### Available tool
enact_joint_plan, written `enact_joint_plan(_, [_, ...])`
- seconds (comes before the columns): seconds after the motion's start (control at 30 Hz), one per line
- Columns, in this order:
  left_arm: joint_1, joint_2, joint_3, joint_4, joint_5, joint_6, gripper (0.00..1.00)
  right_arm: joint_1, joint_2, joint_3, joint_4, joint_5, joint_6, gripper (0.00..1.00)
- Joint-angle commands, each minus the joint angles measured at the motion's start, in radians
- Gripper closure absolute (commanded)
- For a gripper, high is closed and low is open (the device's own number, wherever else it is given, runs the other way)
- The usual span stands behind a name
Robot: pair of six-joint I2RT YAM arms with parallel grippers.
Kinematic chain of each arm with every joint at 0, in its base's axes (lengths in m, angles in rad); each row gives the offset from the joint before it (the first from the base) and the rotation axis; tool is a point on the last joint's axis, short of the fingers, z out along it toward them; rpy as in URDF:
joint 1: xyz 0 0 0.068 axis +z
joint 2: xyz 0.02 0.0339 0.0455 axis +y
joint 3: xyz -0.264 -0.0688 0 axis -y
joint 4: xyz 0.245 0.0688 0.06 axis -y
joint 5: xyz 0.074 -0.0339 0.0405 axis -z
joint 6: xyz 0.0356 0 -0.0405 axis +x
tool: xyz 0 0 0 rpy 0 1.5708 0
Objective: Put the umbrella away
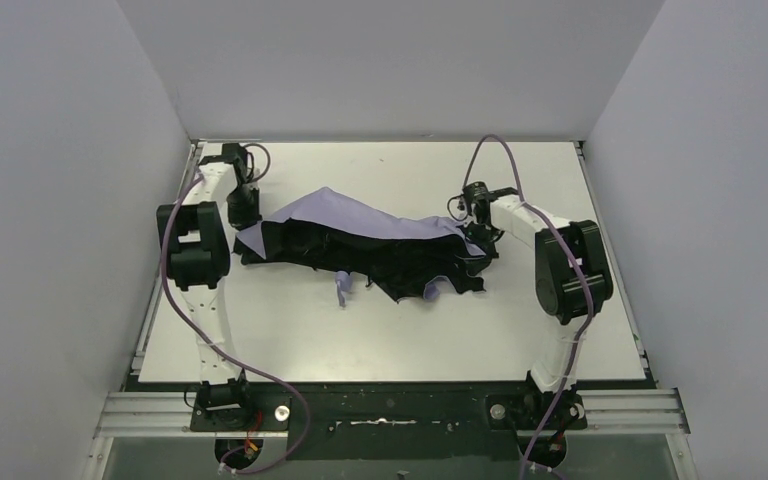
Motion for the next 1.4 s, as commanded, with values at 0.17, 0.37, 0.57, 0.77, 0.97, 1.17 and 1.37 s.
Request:
enact_joint_plan(0.17, [-0.127, -0.046, -0.114, 0.011, 0.145, -0.05, 1.0, 0.055, -0.005, -0.029, 0.094, -0.126, 0.042, 1.0])
enact_joint_plan(0.37, [-0.2, -0.107, -0.17, 0.038, 0.175, -0.103, 1.0, 0.116, -0.036, -0.057, 0.167, -0.191, 0.101, 0.99])
enact_joint_plan(0.57, [-0.262, -0.19, -0.285, 0.131, 0.246, -0.184, 1.0, 0.193, -0.062, -0.087, 0.27, -0.249, 0.196, 0.99])
enact_joint_plan(0.77, [-0.344, -0.239, -0.402, 0.255, 0.268, -0.234, 1.0, 0.275, -0.064, -0.101, 0.382, -0.229, 0.292, 0.98])
enact_joint_plan(0.97, [-0.426, -0.271, -0.464, 0.38, 0.313, -0.254, 1.0, 0.36, -0.061, -0.084, 0.477, -0.184, 0.36, 0.99])
enact_joint_plan(1.17, [-0.517, -0.284, -0.487, 0.479, 0.379, -0.241, 1.0, 0.425, -0.056, -0.08, 0.554, -0.175, 0.403, 1.0])
enact_joint_plan(1.37, [-0.562, -0.27, -0.474, 0.498, 0.425, -0.19, 1.0, 0.46, -0.066, -0.077, 0.569, -0.148, 0.381, 1.0])
